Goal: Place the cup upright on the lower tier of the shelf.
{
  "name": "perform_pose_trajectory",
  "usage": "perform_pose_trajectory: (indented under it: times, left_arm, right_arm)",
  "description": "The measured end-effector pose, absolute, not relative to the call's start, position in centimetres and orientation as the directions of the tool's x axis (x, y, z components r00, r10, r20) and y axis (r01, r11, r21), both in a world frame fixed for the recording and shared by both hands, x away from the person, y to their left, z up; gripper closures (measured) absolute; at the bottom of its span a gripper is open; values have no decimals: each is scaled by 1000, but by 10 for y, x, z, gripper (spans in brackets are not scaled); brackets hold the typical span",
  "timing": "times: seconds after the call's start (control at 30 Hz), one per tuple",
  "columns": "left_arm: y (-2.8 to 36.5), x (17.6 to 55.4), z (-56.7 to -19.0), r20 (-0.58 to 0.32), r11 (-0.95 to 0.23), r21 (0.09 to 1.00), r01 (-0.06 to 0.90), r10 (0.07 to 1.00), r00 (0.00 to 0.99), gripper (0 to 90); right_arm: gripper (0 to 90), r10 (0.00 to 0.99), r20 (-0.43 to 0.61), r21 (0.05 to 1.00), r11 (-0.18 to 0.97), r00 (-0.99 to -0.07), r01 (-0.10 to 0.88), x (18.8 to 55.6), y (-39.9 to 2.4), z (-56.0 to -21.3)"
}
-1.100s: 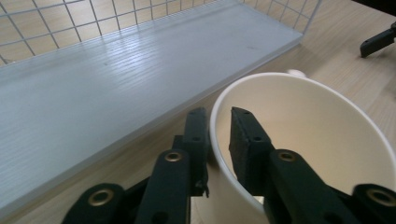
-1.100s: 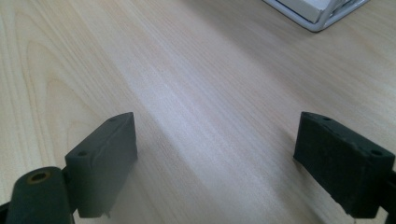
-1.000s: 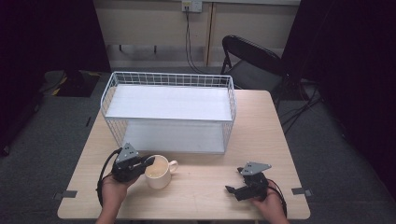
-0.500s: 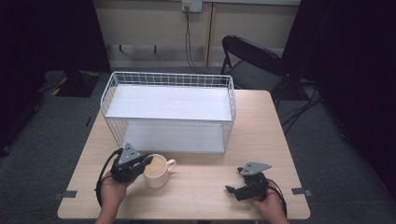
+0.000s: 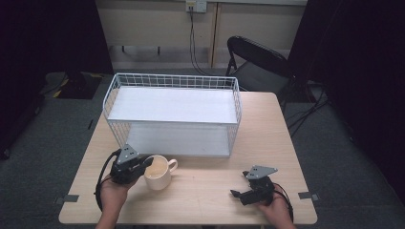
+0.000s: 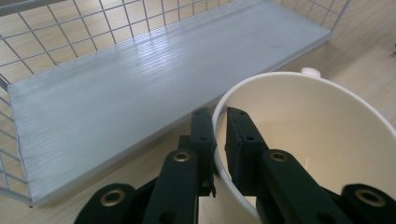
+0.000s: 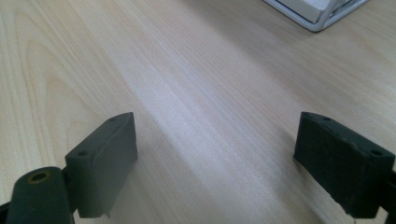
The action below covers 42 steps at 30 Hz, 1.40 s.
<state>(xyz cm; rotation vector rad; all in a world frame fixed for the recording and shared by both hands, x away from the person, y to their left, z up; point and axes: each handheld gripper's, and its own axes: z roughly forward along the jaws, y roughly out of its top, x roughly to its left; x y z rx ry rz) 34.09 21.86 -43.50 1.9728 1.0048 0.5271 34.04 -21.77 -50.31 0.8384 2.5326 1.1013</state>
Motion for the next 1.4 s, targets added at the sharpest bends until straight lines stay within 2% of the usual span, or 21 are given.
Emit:
perform_pose_trajectory:
  times: [0.7, 1.4]
  left_arm:
    - [218, 343, -428, -11, -305, 825, 475, 833, 554, 820]
    - [205, 364, -421, -28, -236, 840, 488, 879, 475, 820]
  right_arm:
    - [123, 598, -4, 732, 547, -801, 405, 340, -218, -503]
    - [123, 598, -4, 732, 548, -801, 405, 340, -218, -503]
